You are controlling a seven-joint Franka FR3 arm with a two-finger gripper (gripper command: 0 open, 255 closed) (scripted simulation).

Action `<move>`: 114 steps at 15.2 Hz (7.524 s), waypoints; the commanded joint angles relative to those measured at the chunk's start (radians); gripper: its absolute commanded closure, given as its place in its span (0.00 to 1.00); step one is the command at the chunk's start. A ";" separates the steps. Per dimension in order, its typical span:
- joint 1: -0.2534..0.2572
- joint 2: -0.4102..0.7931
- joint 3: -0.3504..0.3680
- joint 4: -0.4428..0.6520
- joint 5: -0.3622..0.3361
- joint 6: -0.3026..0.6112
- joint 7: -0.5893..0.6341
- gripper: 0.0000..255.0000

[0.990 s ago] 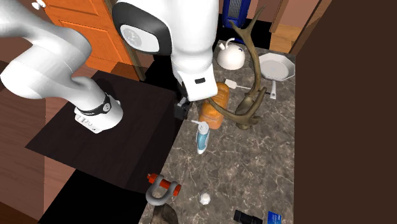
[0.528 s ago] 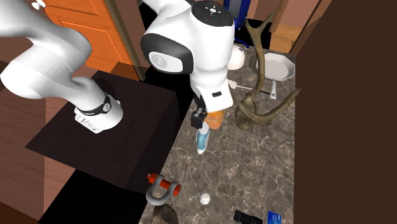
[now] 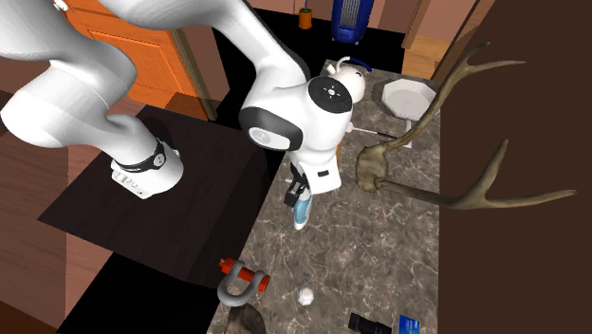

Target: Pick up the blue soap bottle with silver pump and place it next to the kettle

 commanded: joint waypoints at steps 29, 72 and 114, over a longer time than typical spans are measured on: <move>0.000 -0.107 0.003 0.022 0.015 -0.128 -0.007 1.00; -0.003 -0.345 -0.006 0.373 0.032 -0.716 -0.015 1.00; 0.494 0.358 0.365 1.284 -0.119 -0.918 0.820 1.00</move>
